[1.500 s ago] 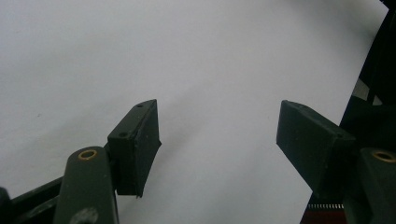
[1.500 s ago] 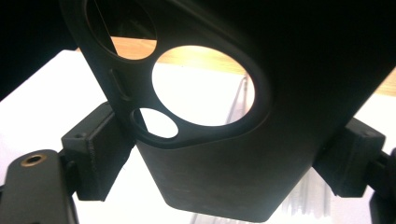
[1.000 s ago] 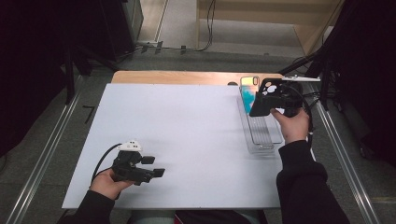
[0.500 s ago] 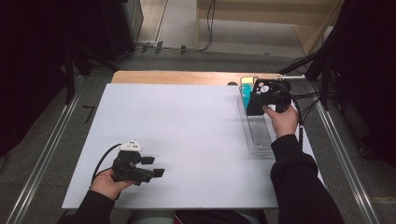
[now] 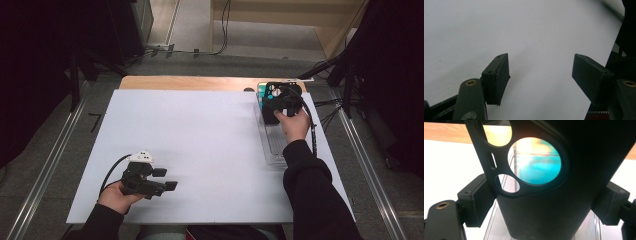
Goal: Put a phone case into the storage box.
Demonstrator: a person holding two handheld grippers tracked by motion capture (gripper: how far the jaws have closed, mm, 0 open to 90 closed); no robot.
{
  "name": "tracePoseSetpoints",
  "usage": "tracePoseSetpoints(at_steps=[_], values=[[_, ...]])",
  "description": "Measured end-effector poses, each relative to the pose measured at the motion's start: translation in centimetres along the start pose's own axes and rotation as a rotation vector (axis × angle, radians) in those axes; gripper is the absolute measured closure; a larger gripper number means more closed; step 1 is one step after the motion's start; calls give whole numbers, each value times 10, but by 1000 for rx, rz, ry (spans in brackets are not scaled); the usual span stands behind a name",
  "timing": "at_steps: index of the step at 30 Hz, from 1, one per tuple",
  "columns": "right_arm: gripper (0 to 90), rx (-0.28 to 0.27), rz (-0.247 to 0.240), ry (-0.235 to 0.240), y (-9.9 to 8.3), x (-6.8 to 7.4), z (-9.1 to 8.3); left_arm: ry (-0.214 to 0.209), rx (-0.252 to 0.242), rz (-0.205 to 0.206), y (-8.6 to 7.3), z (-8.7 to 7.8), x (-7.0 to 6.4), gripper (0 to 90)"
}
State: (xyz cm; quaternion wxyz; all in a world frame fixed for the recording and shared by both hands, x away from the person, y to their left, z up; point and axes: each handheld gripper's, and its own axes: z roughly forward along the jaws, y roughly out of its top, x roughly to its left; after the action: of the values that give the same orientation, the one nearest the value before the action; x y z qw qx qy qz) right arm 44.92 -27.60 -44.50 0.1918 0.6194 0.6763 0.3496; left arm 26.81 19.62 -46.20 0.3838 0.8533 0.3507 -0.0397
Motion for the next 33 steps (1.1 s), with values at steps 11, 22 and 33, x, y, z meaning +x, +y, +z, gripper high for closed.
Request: tracePoseSetpoints(at_steps=[11,22,33], values=[[135,18,10,-23,9,1,14,2,-1,-1,0,-1,1,304],[135,4,8,-46,17,4,22,-2,-4,-4,0,-1,1,303],[130,-1,15,-58,17,3,29,-6,-6,-2,1,-1,1,304]])
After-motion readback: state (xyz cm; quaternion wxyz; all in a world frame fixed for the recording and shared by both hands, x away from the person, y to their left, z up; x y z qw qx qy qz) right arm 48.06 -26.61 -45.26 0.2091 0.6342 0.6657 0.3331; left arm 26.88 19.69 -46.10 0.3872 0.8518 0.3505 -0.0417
